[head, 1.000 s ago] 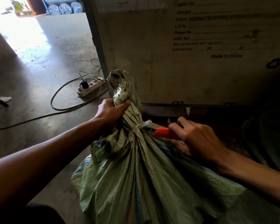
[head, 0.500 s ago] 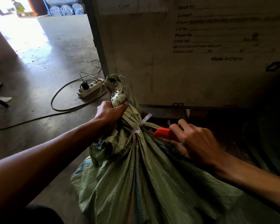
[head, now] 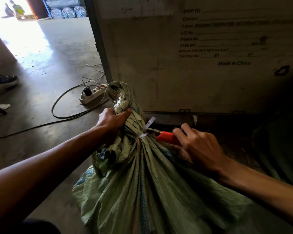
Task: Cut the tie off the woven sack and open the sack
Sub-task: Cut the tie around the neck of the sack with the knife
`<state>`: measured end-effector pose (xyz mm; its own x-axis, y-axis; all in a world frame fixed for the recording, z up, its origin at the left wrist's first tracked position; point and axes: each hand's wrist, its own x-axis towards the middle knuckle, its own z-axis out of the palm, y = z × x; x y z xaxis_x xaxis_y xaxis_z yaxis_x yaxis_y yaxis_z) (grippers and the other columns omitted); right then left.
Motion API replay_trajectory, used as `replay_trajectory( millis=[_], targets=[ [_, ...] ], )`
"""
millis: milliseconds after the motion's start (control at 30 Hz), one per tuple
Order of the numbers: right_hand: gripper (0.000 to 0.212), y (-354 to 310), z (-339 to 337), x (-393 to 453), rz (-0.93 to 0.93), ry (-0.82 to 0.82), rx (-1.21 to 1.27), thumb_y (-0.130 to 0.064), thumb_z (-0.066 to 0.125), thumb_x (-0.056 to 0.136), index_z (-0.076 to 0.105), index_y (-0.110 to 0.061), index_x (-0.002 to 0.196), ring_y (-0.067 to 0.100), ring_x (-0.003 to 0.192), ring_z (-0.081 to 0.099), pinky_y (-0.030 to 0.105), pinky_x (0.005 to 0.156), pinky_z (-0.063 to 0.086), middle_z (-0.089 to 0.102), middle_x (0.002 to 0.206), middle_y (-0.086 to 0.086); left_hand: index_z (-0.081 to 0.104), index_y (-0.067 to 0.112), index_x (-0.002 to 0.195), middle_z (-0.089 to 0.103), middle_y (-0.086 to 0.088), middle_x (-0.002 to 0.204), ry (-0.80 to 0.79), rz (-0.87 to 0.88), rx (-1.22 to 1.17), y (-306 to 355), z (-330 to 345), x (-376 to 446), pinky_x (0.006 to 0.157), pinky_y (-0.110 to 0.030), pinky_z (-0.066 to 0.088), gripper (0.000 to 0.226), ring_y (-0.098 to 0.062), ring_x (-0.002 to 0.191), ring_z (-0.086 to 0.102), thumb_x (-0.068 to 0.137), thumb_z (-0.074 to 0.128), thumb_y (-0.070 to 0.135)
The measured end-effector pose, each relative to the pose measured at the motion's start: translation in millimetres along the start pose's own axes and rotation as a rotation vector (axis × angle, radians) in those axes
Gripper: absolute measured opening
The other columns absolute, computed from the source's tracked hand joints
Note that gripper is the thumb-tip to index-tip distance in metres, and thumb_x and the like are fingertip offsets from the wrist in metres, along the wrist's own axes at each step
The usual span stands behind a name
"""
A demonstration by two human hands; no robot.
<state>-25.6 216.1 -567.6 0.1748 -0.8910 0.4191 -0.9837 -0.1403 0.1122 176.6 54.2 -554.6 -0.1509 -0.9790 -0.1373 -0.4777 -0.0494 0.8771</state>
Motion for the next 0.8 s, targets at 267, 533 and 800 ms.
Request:
replay_trajectory(
  millis=[267, 533, 800],
  targets=[
    [0.037, 3, -20, 27, 0.154, 0.101, 0.221, -0.039, 0.053, 0.088, 0.049, -0.009, 0.108, 0.034, 0.064, 0.063, 0.034, 0.05, 0.045, 0.059, 0.098, 0.014, 0.069, 0.008, 0.087, 0.073, -0.01, 0.084, -0.055, -0.021, 0.008, -6, 4, -4, 0.057, -0.028, 0.053, 0.038, -0.019, 0.064, 0.067, 0.08, 0.067, 0.045],
    [0.026, 14, -17, 36, 0.682, 0.044, 0.915, -0.04, 0.064, 0.081, 0.05, -0.019, 0.088, 0.014, 0.064, 0.056, 0.034, 0.059, 0.049, 0.055, 0.074, -0.003, 0.068, 0.015, 0.099, 0.075, -0.008, 0.094, -0.13, 0.153, -0.104, -4, -4, -13, 0.069, -0.034, 0.058, 0.029, -0.018, 0.077, 0.072, 0.082, 0.066, 0.039],
    [0.039, -5, 10, 9, 0.306, -0.074, 0.681, -0.046, 0.065, 0.076, 0.057, -0.023, 0.107, 0.015, 0.085, 0.062, 0.03, 0.067, 0.045, 0.065, 0.096, -0.007, 0.071, 0.026, 0.09, 0.076, -0.001, 0.089, -0.006, 0.275, -0.124, -2, -2, -15, 0.081, -0.048, 0.058, 0.038, -0.019, 0.083, 0.073, 0.065, 0.07, 0.054]
  ],
)
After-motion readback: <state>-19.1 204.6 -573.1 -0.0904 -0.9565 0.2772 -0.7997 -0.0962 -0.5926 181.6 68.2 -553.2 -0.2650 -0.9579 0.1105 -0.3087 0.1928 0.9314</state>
